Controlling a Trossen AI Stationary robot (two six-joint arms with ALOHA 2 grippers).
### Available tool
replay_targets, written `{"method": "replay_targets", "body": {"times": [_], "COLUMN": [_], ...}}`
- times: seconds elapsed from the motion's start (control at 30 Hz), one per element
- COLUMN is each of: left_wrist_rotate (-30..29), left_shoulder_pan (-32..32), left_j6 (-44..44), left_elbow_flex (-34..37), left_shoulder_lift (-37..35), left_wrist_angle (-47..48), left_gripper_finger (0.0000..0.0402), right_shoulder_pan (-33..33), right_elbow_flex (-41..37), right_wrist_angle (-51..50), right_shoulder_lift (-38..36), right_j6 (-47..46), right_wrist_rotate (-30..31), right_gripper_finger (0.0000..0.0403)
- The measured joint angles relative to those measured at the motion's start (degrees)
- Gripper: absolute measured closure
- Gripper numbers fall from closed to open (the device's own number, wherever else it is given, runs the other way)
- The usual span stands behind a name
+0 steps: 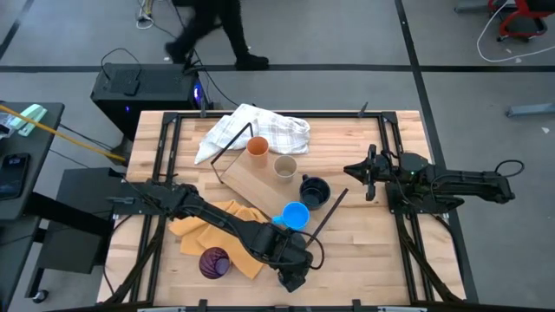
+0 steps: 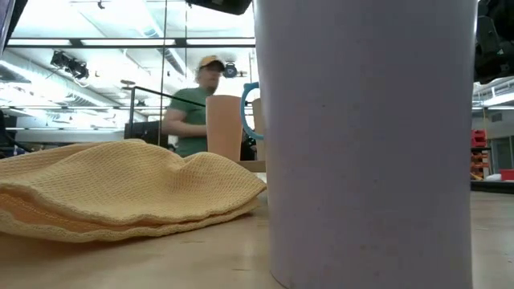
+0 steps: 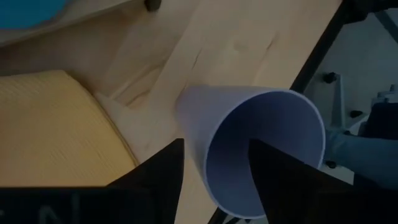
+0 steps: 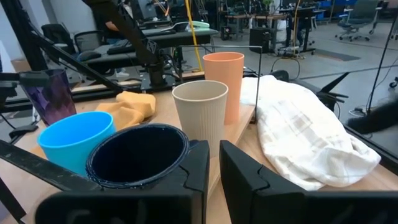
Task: Stack small to large cups/mugs on shelf
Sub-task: Put the purple cup on the shelf
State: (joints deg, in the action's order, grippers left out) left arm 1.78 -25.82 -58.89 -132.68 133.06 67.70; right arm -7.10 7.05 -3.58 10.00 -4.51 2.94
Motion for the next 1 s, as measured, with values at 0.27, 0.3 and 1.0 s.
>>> {"method": "replay_targets", "body": {"times": [0.27, 0.3, 1.0], "left_wrist_rotate": [0.04, 0.04, 2.5], "left_shoulder_pan": [0.15, 0.15, 1.66], "left_j6": [0.11, 0.15, 5.53], "left_elbow_flex": [0.02, 0.02, 0.0], "left_shoulder_lift": [1.83, 1.83, 2.16], "left_wrist_angle": [-0.77, -0.79, 1.57], "left_gripper_finger": [0.0223, 0.0224, 0.0393], "right_shoulder_pan": [-0.01, 0.01, -0.01], "right_elbow_flex": [0.0, 0.0, 0.0], "right_wrist_angle": [0.03, 0.05, 0.03], "right_shoulder_lift": [0.0, 0.04, 0.09], "right_j6": [0.0, 0.0, 0.0], "right_wrist_rotate": [0.0, 0.0, 0.0], "right_gripper_finger": [0.0357, 0.0357, 0.0357]}}
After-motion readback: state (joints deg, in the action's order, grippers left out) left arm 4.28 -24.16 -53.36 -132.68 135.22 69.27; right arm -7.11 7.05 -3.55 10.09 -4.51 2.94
